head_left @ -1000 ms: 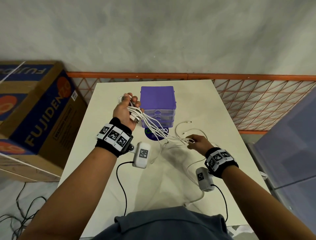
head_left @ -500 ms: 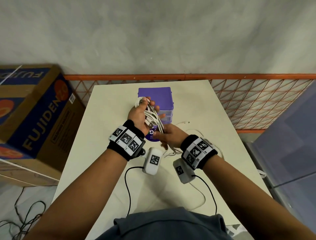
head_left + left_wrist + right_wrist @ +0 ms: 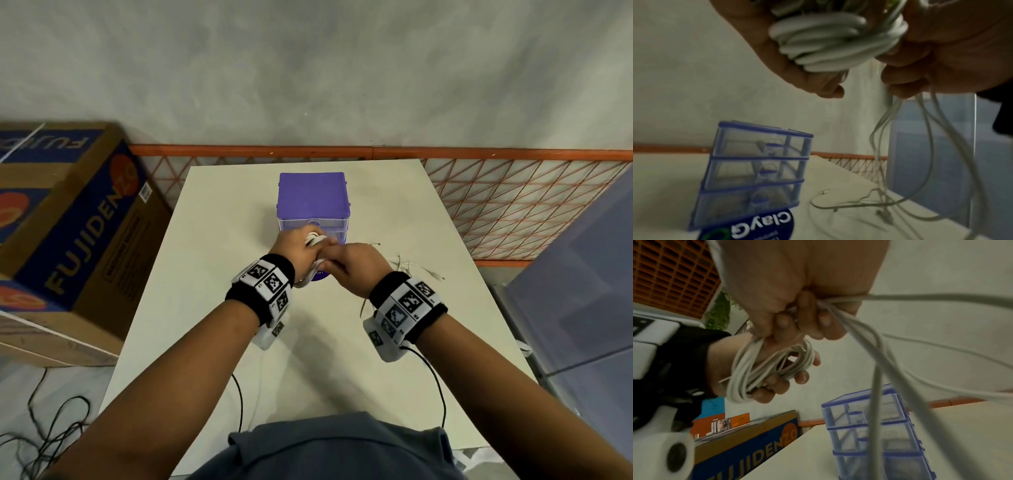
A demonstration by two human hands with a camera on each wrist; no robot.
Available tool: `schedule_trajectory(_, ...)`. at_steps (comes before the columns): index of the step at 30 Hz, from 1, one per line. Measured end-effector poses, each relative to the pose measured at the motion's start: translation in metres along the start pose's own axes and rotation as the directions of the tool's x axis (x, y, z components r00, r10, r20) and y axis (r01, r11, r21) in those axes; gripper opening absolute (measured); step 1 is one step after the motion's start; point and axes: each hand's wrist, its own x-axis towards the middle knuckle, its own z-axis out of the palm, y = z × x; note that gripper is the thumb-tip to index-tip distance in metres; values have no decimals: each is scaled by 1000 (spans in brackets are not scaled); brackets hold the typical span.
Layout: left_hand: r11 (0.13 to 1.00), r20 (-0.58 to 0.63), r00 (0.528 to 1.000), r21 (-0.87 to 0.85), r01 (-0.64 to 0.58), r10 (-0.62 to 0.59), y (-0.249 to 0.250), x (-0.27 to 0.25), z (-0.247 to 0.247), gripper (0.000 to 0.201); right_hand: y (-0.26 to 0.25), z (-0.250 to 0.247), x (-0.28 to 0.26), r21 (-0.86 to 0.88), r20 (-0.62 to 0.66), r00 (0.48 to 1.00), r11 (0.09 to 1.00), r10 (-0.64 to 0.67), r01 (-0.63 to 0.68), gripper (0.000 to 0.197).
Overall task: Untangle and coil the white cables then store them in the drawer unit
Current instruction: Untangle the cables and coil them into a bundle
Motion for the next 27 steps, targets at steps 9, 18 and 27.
schedule_trajectory(9,904,396,914,-354,242,-89,2,-12,8,46,-8,-3,0,458,-236,928,876,288,-155,21)
schedule_trajectory(18,785,564,824,-491,378,-44,-11,-14,9,13,9,-7,12,645,-57,945,735,321,-211,29)
schedule_trajectory(27,717,362,916,-592,368,-171,-13,-3,6,34,30,15,2,565,-9,935,773,354,-287,37)
